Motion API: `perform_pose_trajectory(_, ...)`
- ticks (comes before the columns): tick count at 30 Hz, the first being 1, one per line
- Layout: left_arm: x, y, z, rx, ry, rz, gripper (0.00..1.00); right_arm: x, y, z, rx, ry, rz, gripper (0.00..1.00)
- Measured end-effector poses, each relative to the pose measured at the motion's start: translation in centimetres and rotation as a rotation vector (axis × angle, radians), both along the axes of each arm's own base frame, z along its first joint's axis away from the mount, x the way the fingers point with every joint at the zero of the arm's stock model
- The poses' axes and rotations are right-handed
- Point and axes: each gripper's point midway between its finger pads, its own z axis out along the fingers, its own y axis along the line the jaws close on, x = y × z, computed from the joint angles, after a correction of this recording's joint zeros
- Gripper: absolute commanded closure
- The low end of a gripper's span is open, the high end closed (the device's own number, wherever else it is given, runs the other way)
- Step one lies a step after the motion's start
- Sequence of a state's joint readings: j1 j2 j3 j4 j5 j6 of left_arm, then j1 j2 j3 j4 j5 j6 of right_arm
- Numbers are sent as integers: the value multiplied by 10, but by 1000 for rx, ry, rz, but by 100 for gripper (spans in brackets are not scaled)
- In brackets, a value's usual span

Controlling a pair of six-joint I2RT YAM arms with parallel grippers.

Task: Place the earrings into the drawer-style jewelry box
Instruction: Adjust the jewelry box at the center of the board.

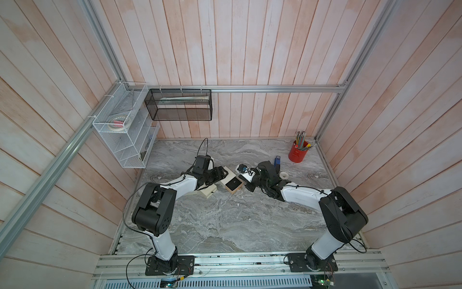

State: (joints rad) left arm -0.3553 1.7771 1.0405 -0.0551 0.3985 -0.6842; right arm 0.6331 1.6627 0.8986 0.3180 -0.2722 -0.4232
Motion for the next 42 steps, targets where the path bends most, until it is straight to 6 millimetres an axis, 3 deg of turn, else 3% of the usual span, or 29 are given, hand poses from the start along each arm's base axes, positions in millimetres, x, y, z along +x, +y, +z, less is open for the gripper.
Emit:
perform_pose_trajectory(10,26,-10,-20,36,21,-29,23,2,-2,0,-6,-6,-10,100)
perform_pose_trajectory(20,54,-50,-2,-89,-74,-199,23,6,-9,-3,-17,-18,-19,100)
perform_pose_trajectory(24,48,-50,1,-108,-96,-217,23,5,-9,-7,-28,-22,-12,100)
perform_pose_trajectory(33,3,-28,11,-179,-106,-184,24,2,3,-28,-81,-54,40,100)
perform_pose_trajectory(42,-9,-32,2,-232,-75,-205,26,4,17,-38,-121,-98,79,100)
